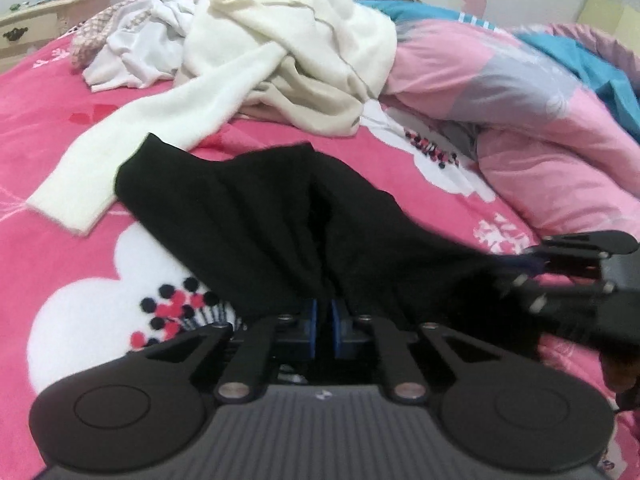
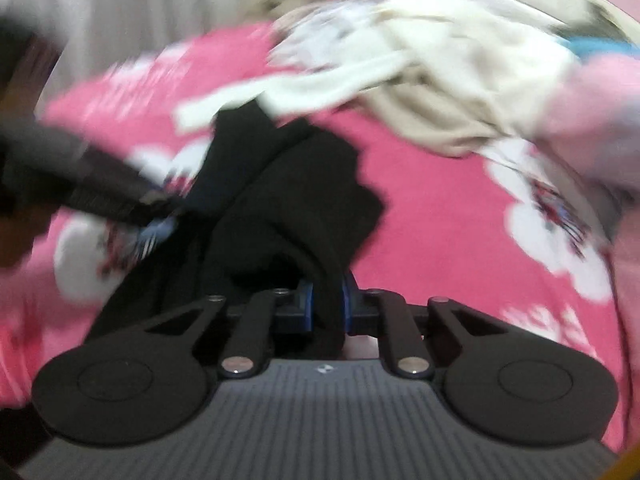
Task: Fold clothes
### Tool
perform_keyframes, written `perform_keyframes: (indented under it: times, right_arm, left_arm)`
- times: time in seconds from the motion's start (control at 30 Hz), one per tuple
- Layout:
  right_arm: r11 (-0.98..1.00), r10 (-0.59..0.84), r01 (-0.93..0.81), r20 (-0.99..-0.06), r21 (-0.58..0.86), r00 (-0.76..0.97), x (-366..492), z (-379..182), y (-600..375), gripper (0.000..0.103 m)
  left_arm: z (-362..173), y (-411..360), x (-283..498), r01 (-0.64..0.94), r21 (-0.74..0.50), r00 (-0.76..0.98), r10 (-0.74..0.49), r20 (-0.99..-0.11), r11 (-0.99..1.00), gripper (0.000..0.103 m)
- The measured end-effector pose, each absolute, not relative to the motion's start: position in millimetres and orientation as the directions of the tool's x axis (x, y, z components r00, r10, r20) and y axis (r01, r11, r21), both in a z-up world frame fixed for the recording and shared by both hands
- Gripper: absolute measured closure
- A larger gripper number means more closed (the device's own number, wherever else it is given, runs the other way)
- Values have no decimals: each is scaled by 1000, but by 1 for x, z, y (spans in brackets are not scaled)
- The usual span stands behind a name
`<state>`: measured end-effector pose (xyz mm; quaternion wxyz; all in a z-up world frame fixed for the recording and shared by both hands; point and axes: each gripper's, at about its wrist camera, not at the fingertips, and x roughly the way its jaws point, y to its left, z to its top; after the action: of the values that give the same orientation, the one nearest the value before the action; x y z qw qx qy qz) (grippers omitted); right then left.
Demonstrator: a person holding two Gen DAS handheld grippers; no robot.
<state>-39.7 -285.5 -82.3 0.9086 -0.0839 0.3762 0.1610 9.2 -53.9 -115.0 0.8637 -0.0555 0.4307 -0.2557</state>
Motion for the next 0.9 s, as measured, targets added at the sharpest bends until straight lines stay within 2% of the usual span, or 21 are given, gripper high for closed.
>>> perform_keyframes:
  times: [0.17, 0.3, 0.5, 0.6, 0.63, 0.73, 0.8, 0.87, 0.9]
  right_arm:
    - [984, 177, -134, -705, 118, 687, -53, -74, -337, 93]
    - [951, 171, 68, -697, 301, 696, -74, -77, -382, 94]
    - [838, 151, 262, -665, 478, 732, -108, -78, -423, 94]
    - [796, 146, 302, -649, 525, 746, -122, -78, -437, 94]
    - [780, 144, 316, -646, 540, 750, -123, -79, -441, 94]
    - [739, 126, 351, -629, 575, 767, -126, -79, -452, 94]
    - [728, 89, 363, -604, 582, 792, -132, -75, -460, 95]
    - [721, 42, 386, -593, 575, 804, -140, -72, -467, 94]
    - [719, 16, 404, -594, 566, 804, -144, -72, -471, 95]
  left_arm:
    - [-113, -35, 4, 354, -301, 513, -453, -729, 886, 96]
    - [-111, -18, -3, 294, -282, 532, -402, -745, 913, 101]
    - [-108, 24, -14, 155, -250, 571, -293, -767, 956, 103]
    - [-102, 42, -19, 149, -256, 575, -294, -763, 955, 102]
    - [-99, 44, -20, 173, -273, 570, -323, -756, 946, 98]
    - [-91, 32, -22, 253, -280, 561, -376, -737, 926, 78]
    - [-87, 13, -22, 311, -254, 558, -393, -731, 916, 73]
    - [-86, -6, -15, 368, -245, 544, -421, -726, 897, 56]
    - [-86, -16, -10, 388, -230, 545, -424, -724, 892, 52]
